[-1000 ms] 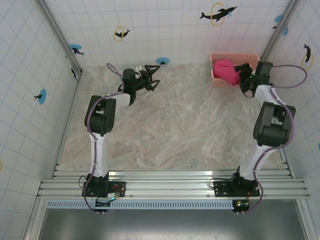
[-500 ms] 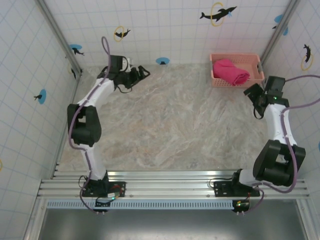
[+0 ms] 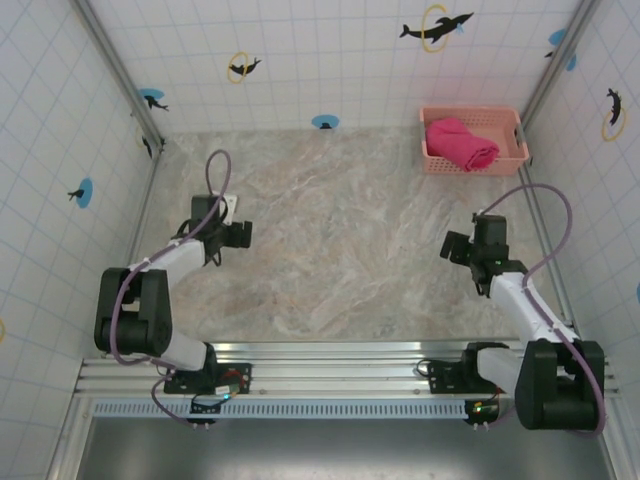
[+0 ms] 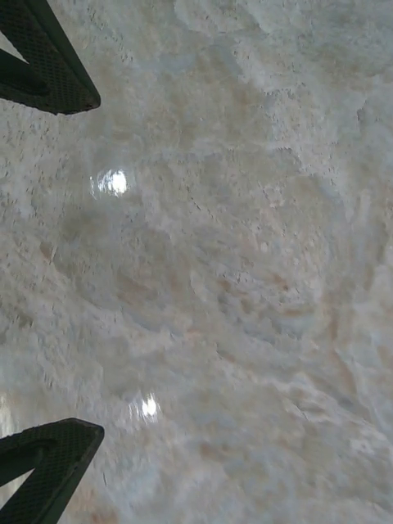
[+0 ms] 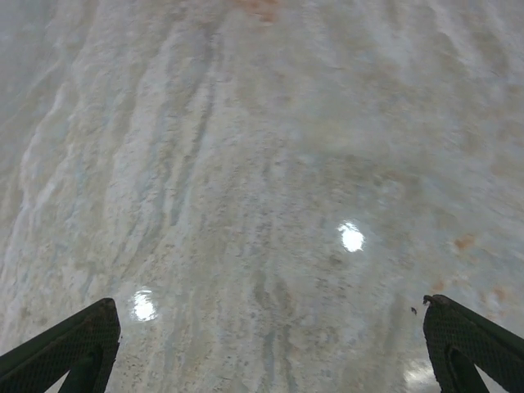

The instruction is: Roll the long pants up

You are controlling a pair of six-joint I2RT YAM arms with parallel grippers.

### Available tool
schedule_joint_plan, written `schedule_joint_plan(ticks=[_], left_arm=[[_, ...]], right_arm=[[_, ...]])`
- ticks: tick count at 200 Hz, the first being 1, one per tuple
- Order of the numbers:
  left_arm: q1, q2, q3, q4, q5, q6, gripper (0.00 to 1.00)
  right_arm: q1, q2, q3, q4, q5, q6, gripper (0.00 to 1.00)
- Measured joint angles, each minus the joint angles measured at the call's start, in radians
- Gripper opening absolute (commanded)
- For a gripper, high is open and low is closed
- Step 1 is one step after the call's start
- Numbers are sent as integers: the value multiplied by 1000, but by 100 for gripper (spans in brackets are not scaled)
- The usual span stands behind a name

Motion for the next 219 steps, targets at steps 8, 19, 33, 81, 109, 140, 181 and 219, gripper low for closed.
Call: schedule_joint_plan(ticks=[8, 19, 33, 81, 109, 140, 181, 219], left_arm=[[0, -5, -60, 76, -16, 13, 97], [-3, -8, -116, 144, -39, 31, 97], [-12, -8, -159, 246, -52, 65, 97], [-76, 12, -263, 629, -41, 168, 97], [-76, 31, -299, 668, -42, 186, 97], [-75, 31, -298, 701, -40, 188, 98], [-75, 31, -298, 710, -40, 188, 97], [-75, 31, -298, 710, -40, 188, 98]], right_arm=[[12, 1, -10, 40, 5, -35, 98], [21, 8, -11, 89, 9, -84, 98], [33, 30, -9, 145, 10, -142, 98], [48, 185, -10, 376, 8, -244, 98], [76, 314, -11, 519, 13, -296, 98], [101, 407, -59, 746, 34, -341, 98], [109, 433, -116, 874, 62, -367, 98], [109, 433, -116, 903, 66, -374, 98]])
